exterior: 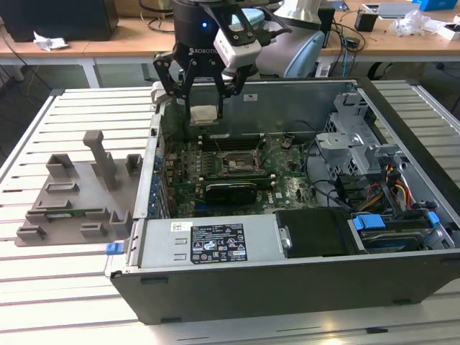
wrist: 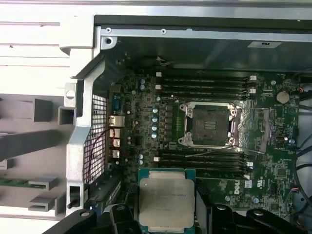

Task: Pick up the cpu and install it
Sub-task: 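Pick up the cpu and move it towards the insertion slot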

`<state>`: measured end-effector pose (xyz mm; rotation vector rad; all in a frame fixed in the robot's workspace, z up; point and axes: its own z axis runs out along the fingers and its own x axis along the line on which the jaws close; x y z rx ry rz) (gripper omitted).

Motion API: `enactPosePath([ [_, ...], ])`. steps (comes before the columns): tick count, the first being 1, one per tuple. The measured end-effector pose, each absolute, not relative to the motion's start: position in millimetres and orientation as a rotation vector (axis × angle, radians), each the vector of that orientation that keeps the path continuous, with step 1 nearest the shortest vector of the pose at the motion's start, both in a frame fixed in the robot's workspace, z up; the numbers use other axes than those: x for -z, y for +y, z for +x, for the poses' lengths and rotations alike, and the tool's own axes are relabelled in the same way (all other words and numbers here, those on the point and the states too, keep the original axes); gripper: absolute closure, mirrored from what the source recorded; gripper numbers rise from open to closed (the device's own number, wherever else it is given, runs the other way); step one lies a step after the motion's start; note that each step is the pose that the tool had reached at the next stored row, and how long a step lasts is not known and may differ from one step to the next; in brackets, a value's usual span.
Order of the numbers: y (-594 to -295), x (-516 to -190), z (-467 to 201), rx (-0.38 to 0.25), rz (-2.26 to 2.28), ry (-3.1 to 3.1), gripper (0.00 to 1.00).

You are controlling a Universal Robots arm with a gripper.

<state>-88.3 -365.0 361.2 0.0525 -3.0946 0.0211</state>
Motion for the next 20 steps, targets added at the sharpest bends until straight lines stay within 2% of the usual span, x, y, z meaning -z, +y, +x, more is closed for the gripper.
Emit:
enactPosePath([
  [20, -356, -319, -75, -0.021, 0.052, -3.094, 0.45],
])
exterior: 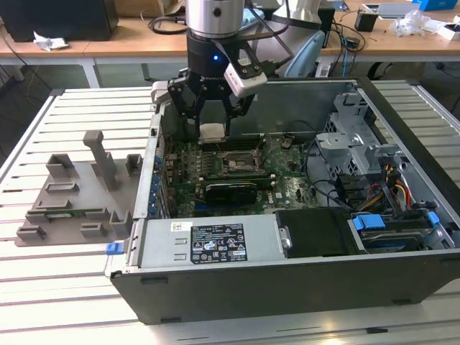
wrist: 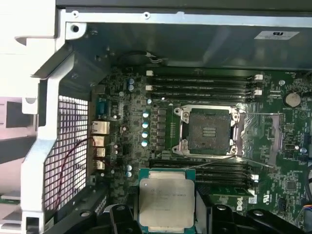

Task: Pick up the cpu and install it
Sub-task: 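Pick up the cpu and move it towards the insertion slot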

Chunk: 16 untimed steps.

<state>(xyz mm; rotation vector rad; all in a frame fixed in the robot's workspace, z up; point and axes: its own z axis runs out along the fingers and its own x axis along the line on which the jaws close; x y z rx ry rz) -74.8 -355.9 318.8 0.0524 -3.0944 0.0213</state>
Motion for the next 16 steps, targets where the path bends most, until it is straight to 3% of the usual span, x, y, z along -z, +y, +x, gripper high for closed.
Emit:
enactPosePath([
  [16, -337, -300, -50, -0.021, 0.052, -3.094, 0.45],
])
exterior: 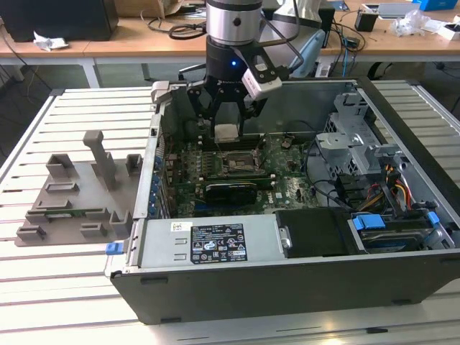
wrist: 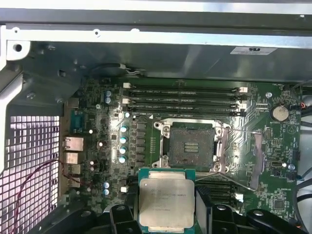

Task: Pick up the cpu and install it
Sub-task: 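Pick up the cpu and move it towards the insertion slot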

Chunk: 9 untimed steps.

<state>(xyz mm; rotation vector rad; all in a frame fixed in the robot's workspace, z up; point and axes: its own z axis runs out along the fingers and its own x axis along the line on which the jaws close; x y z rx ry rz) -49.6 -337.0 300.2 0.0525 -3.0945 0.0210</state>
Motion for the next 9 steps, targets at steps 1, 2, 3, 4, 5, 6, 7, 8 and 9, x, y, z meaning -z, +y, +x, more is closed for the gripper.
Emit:
enactPosePath([
  [1, -336.6, -298.9, -49.2, -0.021, 0.052, -3.094, 0.45],
  [2, -336.4, -297.7, -49.0, -0.021, 0.052, -3.094, 0.45],
  [3, -336.3, -296.8, -48.8, -0.021, 0.053, -3.094, 0.45],
  [4, -336.0, -295.2, -48.7, -0.021, 0.053, -3.094, 0.45],
  [5, -335.9, -294.2, -48.6, -0.021, 0.053, -3.094, 0.45],
  [6, -335.7, -293.1, -48.4, -0.021, 0.053, -3.094, 0.45],
  [7, -335.6, -292.0, -48.2, -0.021, 0.053, -3.094, 0.45],
  [8, -335.4, -290.9, -48.0, -0.021, 0.053, -3.094, 0.45],
  [9, -335.2, -289.3, -47.8, -0.021, 0.052, -3.094, 0.45],
])
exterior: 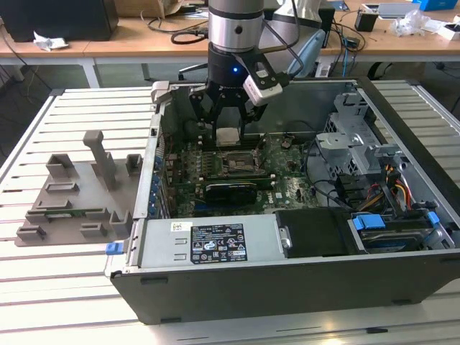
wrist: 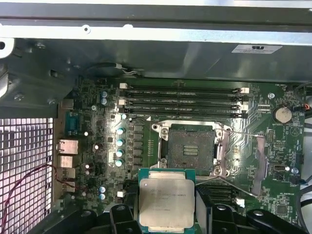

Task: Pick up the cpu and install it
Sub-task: 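Pick up the cpu and move it towards the insertion slot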

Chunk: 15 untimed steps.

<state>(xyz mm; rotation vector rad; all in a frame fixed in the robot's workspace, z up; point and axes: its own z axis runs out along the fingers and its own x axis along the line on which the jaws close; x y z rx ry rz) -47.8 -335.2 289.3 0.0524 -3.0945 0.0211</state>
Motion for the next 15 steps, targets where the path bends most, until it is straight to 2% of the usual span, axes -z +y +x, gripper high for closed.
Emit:
enactPosePath([
  [15, -323, -275, -30, -0.025, 0.052, -3.094, 0.45],
])
